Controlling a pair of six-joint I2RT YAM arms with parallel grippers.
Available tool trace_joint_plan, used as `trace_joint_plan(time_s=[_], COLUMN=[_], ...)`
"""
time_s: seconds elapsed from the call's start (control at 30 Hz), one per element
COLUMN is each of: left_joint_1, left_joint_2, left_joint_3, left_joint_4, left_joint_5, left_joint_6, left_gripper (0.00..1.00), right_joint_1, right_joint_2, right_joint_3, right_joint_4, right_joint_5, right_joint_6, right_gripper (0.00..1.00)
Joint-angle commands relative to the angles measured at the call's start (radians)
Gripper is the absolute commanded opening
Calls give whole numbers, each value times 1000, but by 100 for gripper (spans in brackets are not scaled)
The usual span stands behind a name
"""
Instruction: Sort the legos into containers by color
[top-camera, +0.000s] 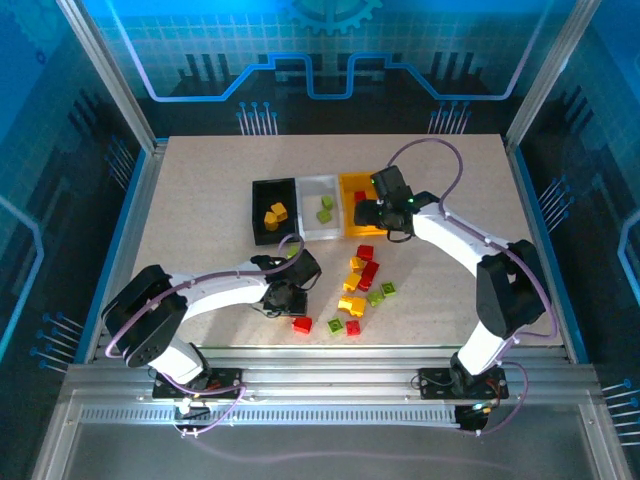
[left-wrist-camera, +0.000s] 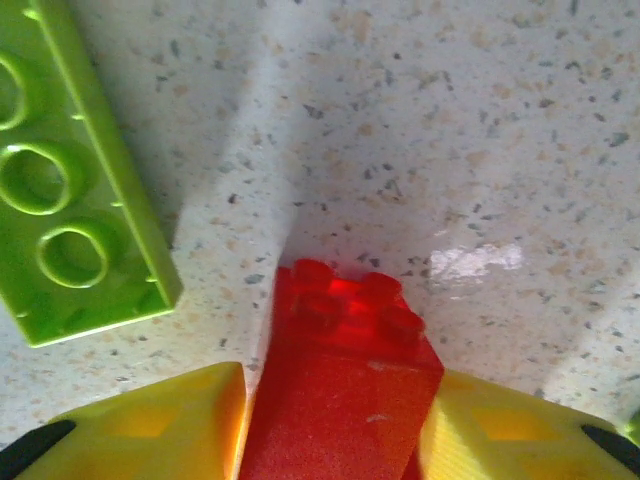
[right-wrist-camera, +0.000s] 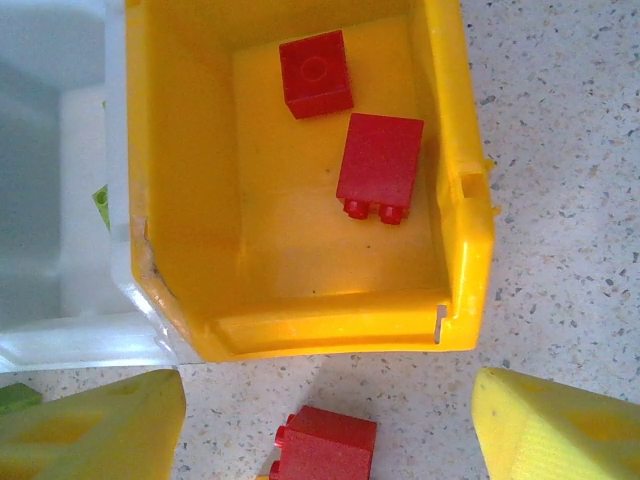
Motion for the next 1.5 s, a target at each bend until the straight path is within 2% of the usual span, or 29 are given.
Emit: trace_joint_plan(time_s=[0.0,0.13,0.27,0.37,0.53,0.77,1.03,1.1,1.23,1.33,1.47], left_joint_1=[-2,-3,-2,3,48,112,161,168,168,163,142], left_joint_2=[-23,-77,-111,-91,70,358,669,713,742,686,558], left_joint_3=[23,65,169,259,452,775,1117,1166,1224,1191,1090], left_joint_4=[-48,-56,-63,-6,134,246,183,164,129,149,173], left_joint_5=[-64,-69,-78,-90,-81,-65,-79,-71,-49,-34,-16], left_joint_6=[14,30,59,89,129,163,160,158,160,163,172], left_gripper=[38,30,28,28,28,29,29,33,56,67,75], right_joint_1=[-8,-10,-17,-28,-40,-51,-53,-53,-54,-56,-56], right_joint_2=[-33,-54,-102,-150,-246,-351,-406,-412,-416,-419,-417], right_joint_3=[-17,-32,-81,-139,-260,-351,-399,-402,-395,-388,-375], right_joint_4=[16,17,22,16,5,-34,-48,-49,-56,-54,-57], right_joint_5=[-12,-6,5,11,37,42,27,28,27,25,19], right_joint_6=[21,36,57,80,108,104,106,105,103,103,100], right_gripper=[77,77,77,77,77,77,77,77,78,78,78])
